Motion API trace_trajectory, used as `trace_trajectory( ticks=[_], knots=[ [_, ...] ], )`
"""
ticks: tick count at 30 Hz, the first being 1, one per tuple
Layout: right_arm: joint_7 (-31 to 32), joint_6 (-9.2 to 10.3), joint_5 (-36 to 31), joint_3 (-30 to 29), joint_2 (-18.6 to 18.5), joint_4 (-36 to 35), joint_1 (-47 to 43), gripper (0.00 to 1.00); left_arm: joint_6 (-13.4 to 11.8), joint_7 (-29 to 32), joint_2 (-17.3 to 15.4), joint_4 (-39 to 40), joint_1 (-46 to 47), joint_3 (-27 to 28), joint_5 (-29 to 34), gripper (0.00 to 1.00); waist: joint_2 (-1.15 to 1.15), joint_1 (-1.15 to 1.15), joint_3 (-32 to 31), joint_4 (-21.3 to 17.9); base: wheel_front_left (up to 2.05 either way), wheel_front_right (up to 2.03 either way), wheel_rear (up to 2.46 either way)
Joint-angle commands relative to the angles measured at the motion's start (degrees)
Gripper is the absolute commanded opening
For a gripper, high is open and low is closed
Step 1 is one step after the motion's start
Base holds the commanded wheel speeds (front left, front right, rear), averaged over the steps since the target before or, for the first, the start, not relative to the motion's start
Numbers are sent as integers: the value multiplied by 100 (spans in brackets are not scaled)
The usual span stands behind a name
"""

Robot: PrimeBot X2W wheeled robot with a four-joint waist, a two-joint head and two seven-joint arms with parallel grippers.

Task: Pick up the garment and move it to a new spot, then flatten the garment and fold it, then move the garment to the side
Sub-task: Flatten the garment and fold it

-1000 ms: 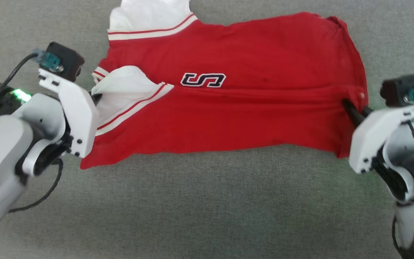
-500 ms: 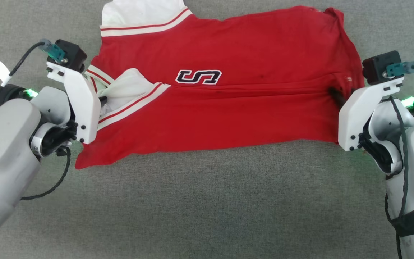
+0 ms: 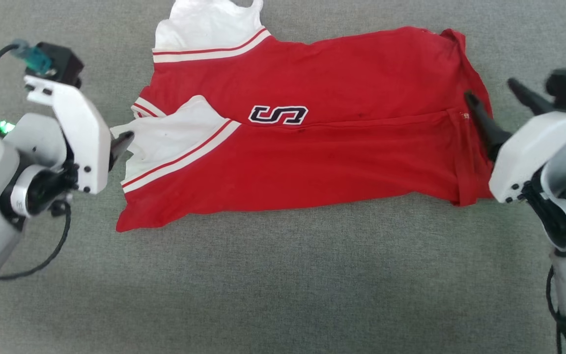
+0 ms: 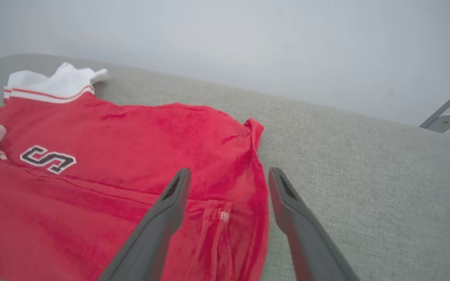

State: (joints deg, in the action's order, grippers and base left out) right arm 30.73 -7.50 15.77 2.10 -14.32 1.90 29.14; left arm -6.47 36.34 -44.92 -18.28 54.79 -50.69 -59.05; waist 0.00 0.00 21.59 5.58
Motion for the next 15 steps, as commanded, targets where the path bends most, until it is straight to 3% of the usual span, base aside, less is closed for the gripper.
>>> trace_trajectory(
  ticks=[1, 9, 15],
  knots=[
    [-145, 2, -34, -127, 103, -196, -142, 100, -172, 78, -112, 268, -173, 39, -89, 100, 0, 0, -25, -15, 0, 0, 0],
    [-597, 1, -243, -651, 606, -940, -673, 100, -1006, 387, -613, 1496, -990, 56, -448, 100, 0, 0, -36, -168, 0, 0, 0],
    [-795, 2, -282, -870, 956, -1339, -1019, 100, -1297, 236, -802, 1504, -1475, 195, -765, 100, 0, 0, 38, -433, 0, 0, 0]
  ],
)
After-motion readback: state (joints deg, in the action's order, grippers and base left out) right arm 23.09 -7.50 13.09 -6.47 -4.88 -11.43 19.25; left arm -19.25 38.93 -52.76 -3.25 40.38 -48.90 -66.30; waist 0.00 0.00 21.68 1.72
